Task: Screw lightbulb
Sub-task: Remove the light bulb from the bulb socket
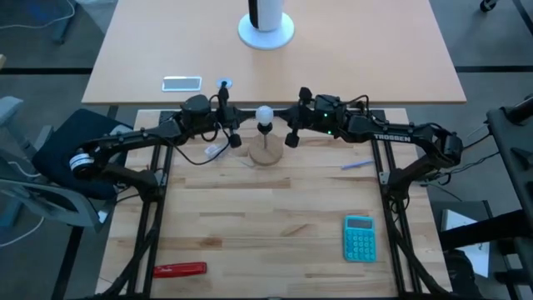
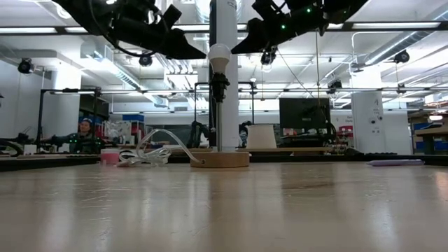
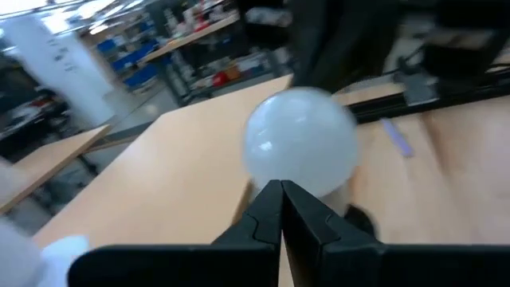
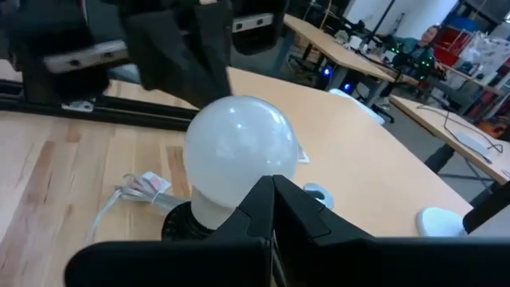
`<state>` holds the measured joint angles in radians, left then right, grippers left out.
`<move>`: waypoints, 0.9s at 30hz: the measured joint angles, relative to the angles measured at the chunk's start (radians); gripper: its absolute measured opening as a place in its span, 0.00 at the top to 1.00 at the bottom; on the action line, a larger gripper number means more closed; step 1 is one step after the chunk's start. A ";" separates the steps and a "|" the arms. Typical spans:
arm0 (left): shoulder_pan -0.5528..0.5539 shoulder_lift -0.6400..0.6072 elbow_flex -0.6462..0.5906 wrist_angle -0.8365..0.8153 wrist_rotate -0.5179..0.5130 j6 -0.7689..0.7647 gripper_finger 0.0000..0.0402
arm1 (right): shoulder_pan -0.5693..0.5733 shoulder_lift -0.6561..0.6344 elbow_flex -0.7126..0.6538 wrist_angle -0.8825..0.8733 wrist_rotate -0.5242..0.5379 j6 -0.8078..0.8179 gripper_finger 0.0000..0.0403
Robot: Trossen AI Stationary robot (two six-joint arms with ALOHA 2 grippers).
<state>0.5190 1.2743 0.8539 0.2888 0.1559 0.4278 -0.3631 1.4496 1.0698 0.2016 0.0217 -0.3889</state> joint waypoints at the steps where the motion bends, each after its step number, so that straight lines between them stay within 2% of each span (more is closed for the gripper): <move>1: 0.000 0.000 0.000 0.000 -0.025 0.000 1.00 | 0.003 -0.002 0.000 -0.002 0.000 0.001 1.00; 5: 0.001 0.001 0.000 0.023 -0.110 0.000 1.00 | 0.010 -0.006 0.000 -0.005 -0.002 -0.001 1.00; 13: 0.001 0.049 0.000 0.086 -0.118 0.000 1.00 | 0.015 -0.008 0.000 0.027 -0.109 0.012 1.00; 21: 0.001 0.061 0.000 0.111 -0.015 -0.003 1.00 | 0.014 0.009 0.000 0.025 -0.109 0.018 1.00; 27: 0.001 0.057 0.000 0.094 0.023 -0.013 1.00 | 0.014 0.017 0.000 0.023 -0.032 0.011 1.00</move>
<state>0.5201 1.3317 0.8539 0.3832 0.1792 0.4148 -0.3489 1.4661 1.0698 0.2245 -0.0103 -0.3779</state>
